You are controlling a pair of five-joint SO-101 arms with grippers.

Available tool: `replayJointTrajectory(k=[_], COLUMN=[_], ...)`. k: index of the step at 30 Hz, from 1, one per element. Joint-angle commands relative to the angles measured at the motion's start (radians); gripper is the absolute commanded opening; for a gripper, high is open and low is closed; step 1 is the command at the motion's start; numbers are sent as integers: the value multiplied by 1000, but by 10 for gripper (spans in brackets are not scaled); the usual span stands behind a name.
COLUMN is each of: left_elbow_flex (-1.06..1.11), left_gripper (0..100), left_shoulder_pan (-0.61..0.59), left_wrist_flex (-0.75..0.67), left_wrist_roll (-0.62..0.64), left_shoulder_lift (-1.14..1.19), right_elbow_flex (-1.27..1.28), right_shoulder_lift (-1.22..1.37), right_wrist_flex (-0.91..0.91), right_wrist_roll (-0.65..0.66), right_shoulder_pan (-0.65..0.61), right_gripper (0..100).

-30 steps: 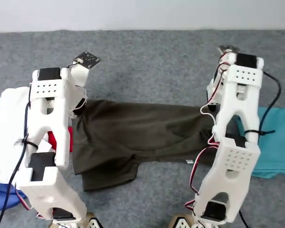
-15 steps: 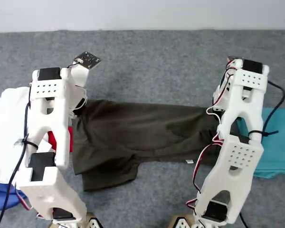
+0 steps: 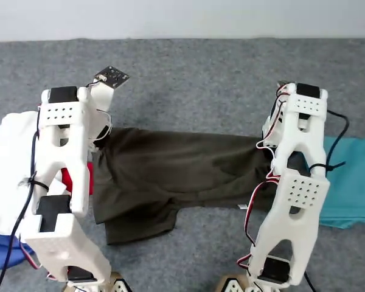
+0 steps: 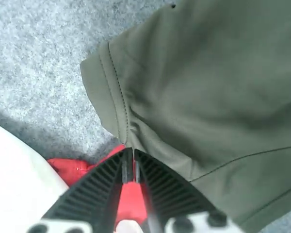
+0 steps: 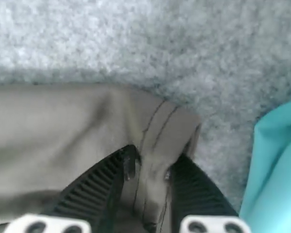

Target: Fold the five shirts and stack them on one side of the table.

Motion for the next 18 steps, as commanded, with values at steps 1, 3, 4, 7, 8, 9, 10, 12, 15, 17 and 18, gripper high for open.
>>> replayJointTrajectory(k=[1, 3, 4, 7, 8, 9, 10, 12, 15, 17, 18], left_elbow_flex=[-21, -21, -21, -21, -21, -21, -21, -21, -21, -21, -21], left_gripper=[15, 15, 15, 15, 15, 15, 15, 15, 15, 15, 15], left_shoulder_pan=[2, 2, 2, 2, 2, 2, 2, 2, 3, 3, 3], left_wrist_flex=[12, 11, 11, 9, 8, 8, 8, 6, 6, 8, 11], left_wrist_roll=[2, 2, 2, 2, 2, 2, 2, 2, -2, -28, -37], left_shoulder_lift=[-52, -52, -52, -52, -52, -52, -52, -51, -51, -51, -51], right_elbow_flex=[-40, -61, -74, -127, -152, -176, -201, -233, -245, -242, -242], right_shoulder_lift=[-22, -22, -22, -22, -19, -18, -15, -13, -12, -5, 7], right_wrist_flex=[-15, -15, -15, 2, 10, 16, 22, 22, -1, -19, -31], right_wrist_roll=[-6, -6, -5, 38, 54, 66, 77, 115, 157, 178, 187], right_shoulder_pan=[2, 15, 21, 35, 38, 42, 42, 50, 54, 56, 56], right_gripper=[24, 12, 10, 10, 10, 10, 10, 10, 10, 10, 10])
